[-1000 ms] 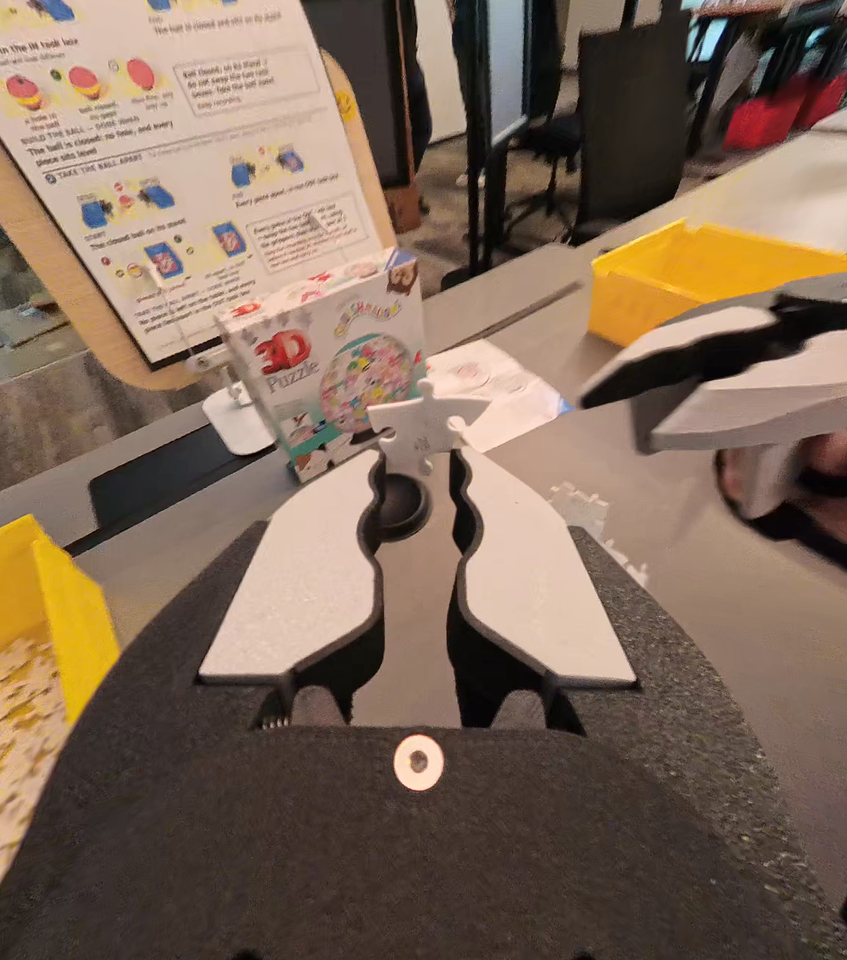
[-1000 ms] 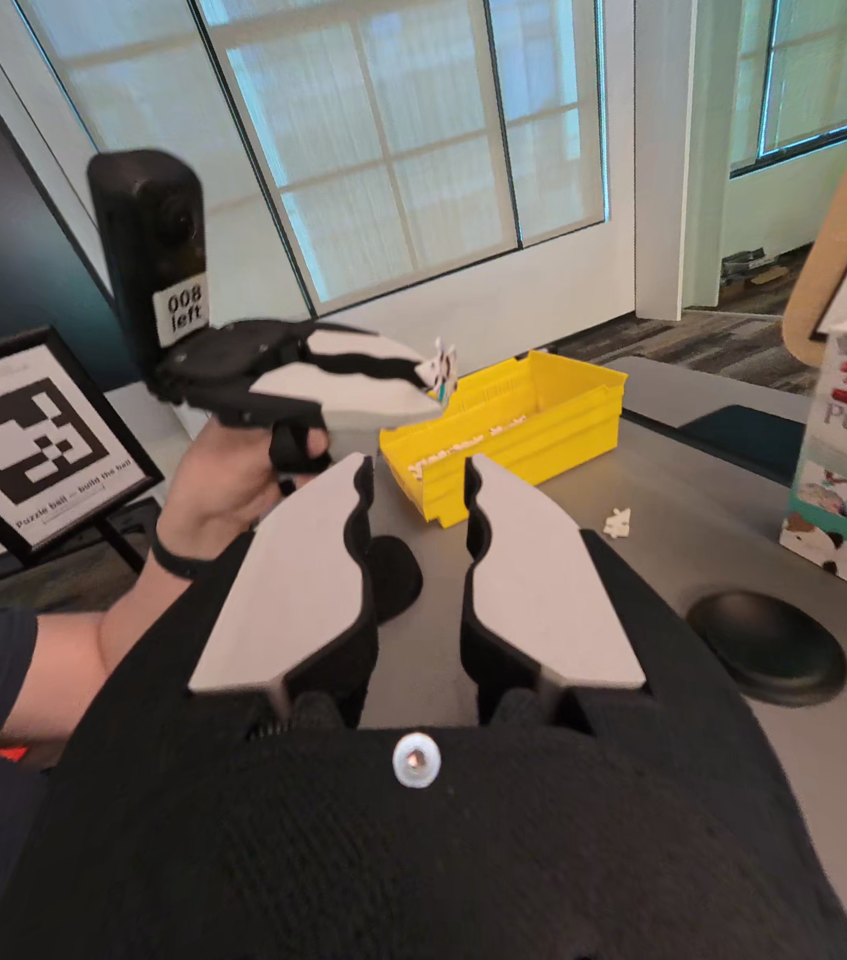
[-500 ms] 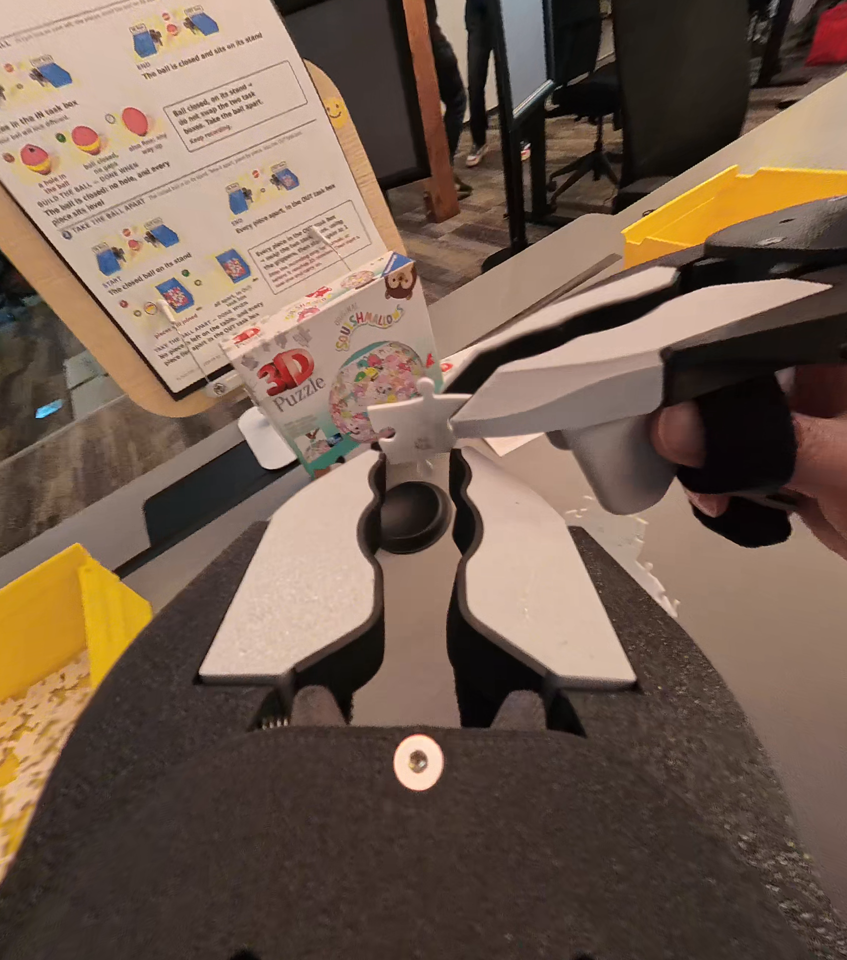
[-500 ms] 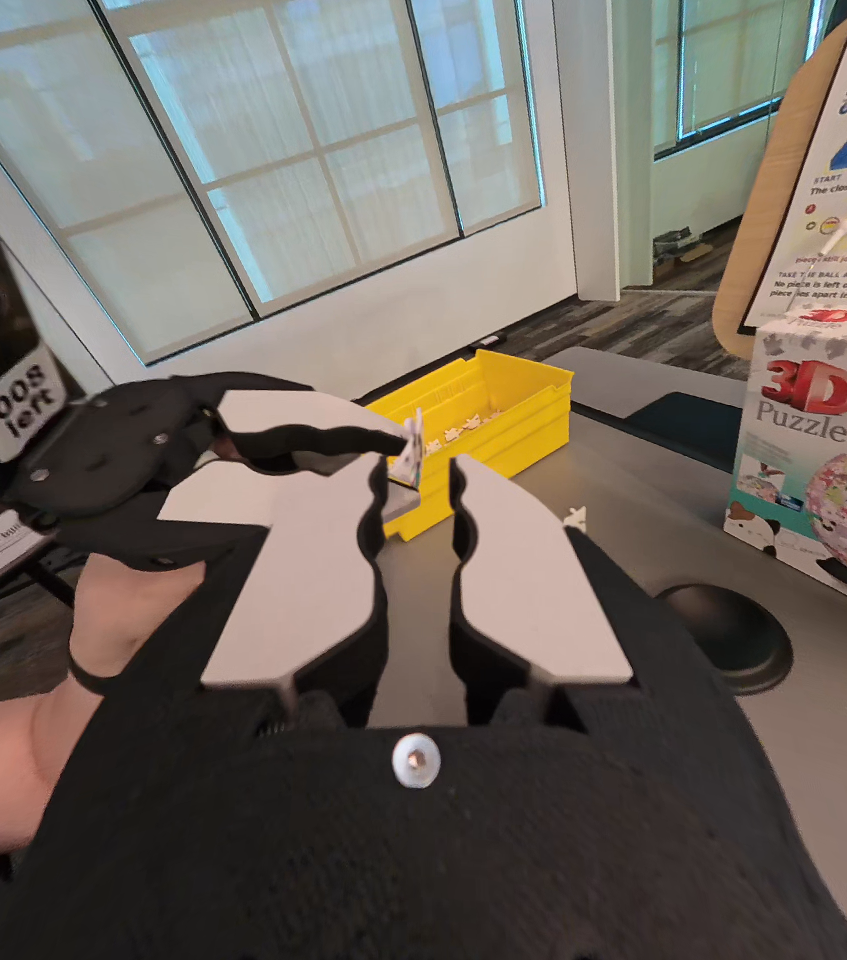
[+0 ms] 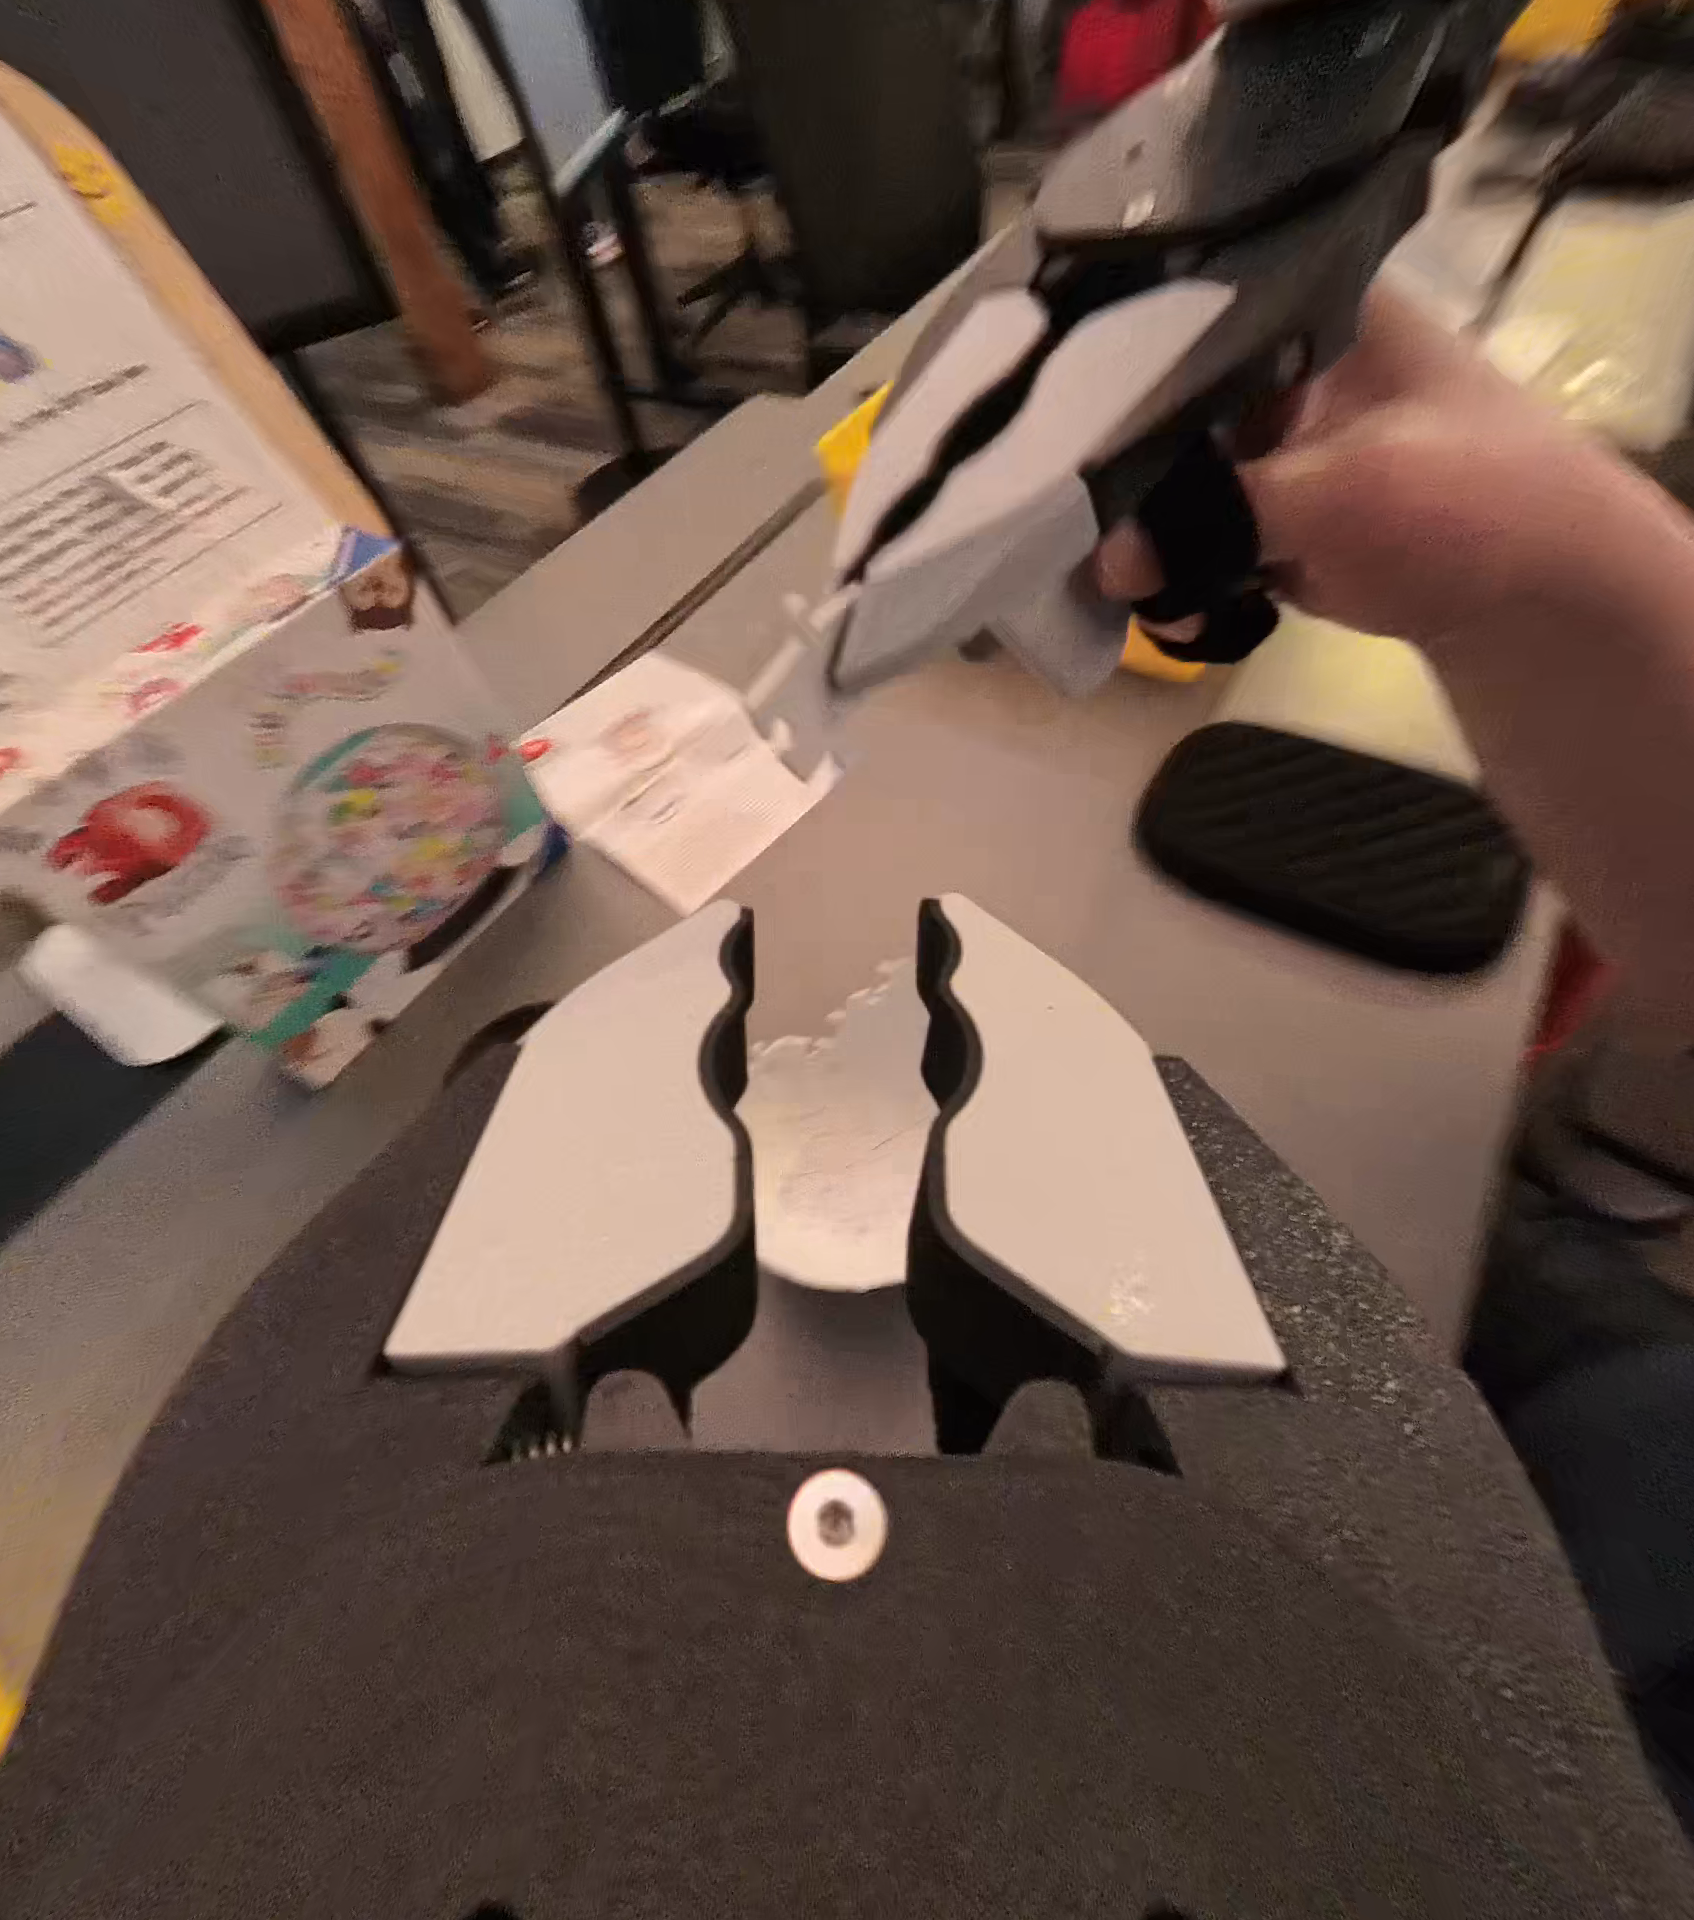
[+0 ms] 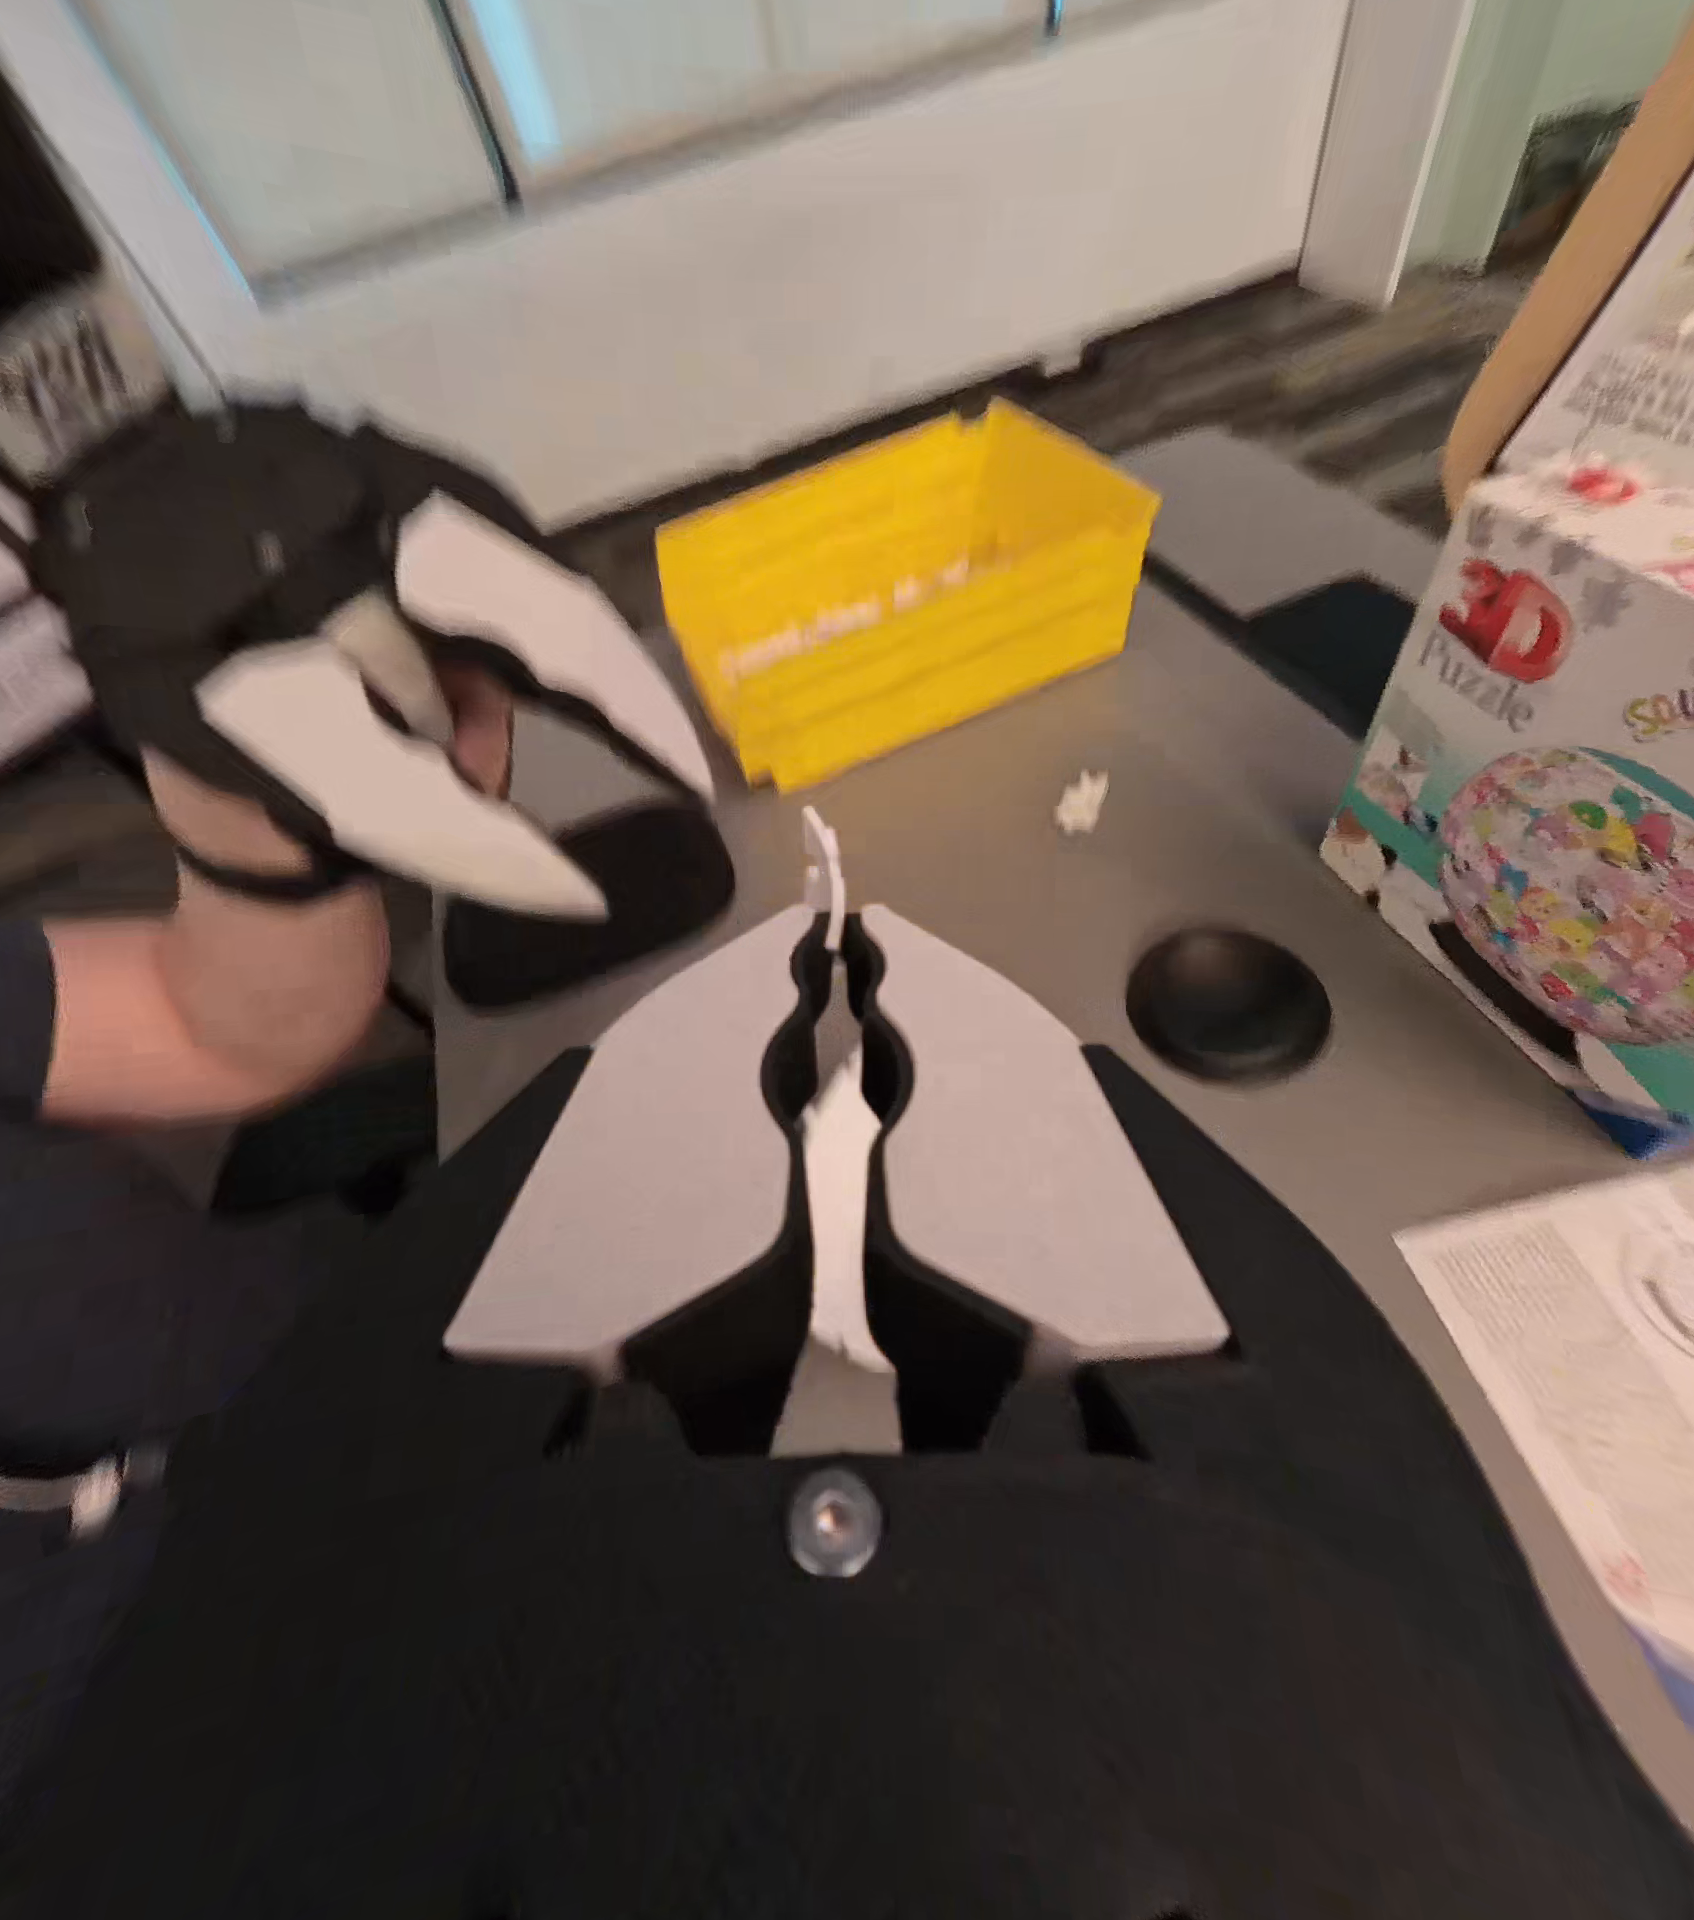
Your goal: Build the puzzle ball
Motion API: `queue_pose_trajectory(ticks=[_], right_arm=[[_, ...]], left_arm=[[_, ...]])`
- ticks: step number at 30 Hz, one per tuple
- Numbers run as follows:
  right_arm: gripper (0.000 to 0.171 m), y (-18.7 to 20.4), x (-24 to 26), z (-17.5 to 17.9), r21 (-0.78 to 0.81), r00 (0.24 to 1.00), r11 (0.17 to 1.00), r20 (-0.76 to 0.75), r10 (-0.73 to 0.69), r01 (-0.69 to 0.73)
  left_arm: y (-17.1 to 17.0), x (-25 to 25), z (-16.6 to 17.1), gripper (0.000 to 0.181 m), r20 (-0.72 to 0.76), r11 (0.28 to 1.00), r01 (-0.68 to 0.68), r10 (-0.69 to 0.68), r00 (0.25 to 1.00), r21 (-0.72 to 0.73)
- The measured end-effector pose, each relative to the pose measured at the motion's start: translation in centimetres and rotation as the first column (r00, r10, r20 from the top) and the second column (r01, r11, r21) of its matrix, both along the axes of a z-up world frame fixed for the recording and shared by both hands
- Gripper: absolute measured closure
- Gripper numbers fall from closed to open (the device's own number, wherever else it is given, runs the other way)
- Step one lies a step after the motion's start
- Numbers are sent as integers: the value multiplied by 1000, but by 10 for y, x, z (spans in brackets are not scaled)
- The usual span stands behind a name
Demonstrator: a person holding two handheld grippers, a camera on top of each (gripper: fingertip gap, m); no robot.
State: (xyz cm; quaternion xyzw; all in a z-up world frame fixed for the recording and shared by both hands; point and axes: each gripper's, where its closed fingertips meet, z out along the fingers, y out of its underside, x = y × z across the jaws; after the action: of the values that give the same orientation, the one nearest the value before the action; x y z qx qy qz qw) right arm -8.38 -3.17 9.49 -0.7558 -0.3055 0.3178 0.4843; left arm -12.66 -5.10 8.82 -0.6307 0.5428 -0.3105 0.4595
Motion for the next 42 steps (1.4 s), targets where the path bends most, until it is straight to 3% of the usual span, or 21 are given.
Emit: queue_pose_trajectory(ticks=[3,5,7,11,17,23,27,30,31,34,38,40,42], right_arm=[[168,-20,14,-8,-74,971,995,226,76,-60],[168,-31,17,-5,-121,950,987,282,132,-102],[168,-39,16,0,-163,940,976,283,188,-146],[168,-44,28,5,-231,913,961,341,225,-151],[168,-53,33,13,-273,871,946,404,279,-176],[168,-60,32,13,-281,838,936,442,321,-211],[167,-58,32,13,-257,824,942,470,316,-215],[145,-49,32,30,-124,874,971,424,236,-202],[145,-46,34,36,-76,895,979,397,203,-189],[145,-38,35,49,36,958,988,255,134,-147],[147,-32,22,48,122,983,981,125,134,-149],[164,-31,16,48,159,986,974,66,154,-163],[168,-32,13,48,173,983,968,4,184,-182]], left_arm=[[0,3,20,152,78,994,91,-86,993,-55],[-7,12,22,152,59,982,178,-175,983,-57],[-21,25,23,152,44,961,273,-272,961,-45],[-35,50,22,153,-5,942,335,-336,942,-27],[-43,69,20,154,-26,933,355,-357,934,-50],[-46,73,14,177,-3,910,399,-401,916,-113],[-45,74,15,178,51,896,418,-415,908,-152],[-37,71,30,179,187,888,419,-386,903,-188],[-35,69,36,179,235,881,426,-378,896,-207],[-26,64,44,180,316,877,423,-344,884,-229],[-25,63,46,179,353,879,420,-328,876,-226],[-23,64,46,179,368,884,411,-313,875,-225],[-22,62,45,179,378,882,415,-314,871,-222]])
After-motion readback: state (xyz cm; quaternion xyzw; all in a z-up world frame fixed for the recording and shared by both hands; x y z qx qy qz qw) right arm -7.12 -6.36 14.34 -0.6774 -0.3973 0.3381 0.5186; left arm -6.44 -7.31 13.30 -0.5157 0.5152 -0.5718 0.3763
